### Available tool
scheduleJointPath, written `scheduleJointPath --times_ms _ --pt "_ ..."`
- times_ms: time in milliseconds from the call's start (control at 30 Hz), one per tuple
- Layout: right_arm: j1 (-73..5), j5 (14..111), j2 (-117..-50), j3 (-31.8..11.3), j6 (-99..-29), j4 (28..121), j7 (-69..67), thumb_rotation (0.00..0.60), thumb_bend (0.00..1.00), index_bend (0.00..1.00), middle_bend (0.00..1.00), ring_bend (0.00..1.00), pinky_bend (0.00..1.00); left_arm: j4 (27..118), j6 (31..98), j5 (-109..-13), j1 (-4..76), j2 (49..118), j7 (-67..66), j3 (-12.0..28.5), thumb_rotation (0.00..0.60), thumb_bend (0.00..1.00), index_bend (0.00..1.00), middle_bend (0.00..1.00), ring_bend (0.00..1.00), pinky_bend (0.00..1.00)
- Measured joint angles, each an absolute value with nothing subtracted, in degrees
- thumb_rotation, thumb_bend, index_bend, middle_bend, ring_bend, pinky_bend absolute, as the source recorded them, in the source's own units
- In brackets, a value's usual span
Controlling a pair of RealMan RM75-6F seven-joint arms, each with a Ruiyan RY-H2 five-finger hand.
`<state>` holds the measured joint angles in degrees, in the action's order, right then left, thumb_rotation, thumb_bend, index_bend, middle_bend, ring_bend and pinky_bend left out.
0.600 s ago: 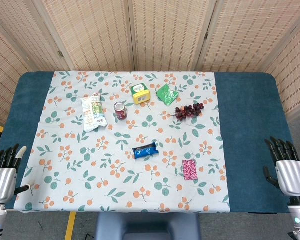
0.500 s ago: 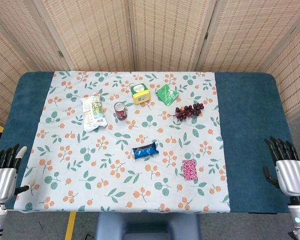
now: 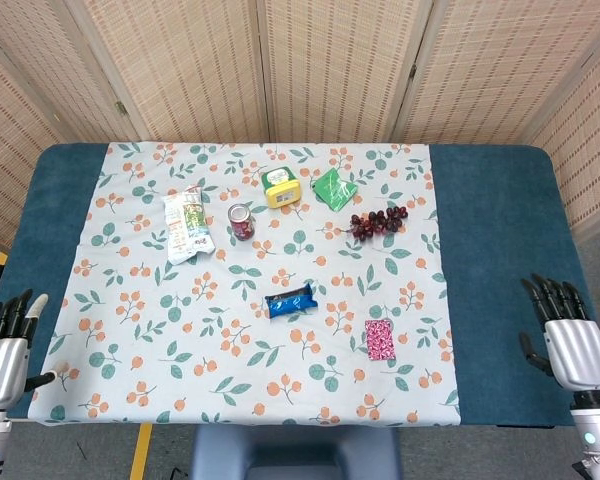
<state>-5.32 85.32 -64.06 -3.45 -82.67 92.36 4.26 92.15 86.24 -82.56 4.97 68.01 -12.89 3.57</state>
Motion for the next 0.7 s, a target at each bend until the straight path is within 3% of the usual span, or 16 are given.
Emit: scheduleJointPath --times_ms 433,700 --pt "-6.2 86.2 -64.2 -3.0 -81.4 93.0 4.0 0.6 0.47 0.04 0.07 0.02 0.0 92.3 85.9 -82.4 4.9 67.8 -12.8 3.4 0.6 0.22 0.05 0.04 0.05 0.0" --pt "-9.0 87.7 -65.7 -2.4 -77.0 94.0 4.6 0.6 0.47 0.04 0.07 0.01 0.0 91.9 86.1 -82.6 4.7 67.9 -12.2 3.2 0.6 0.22 0.06 0.04 0.06 0.0"
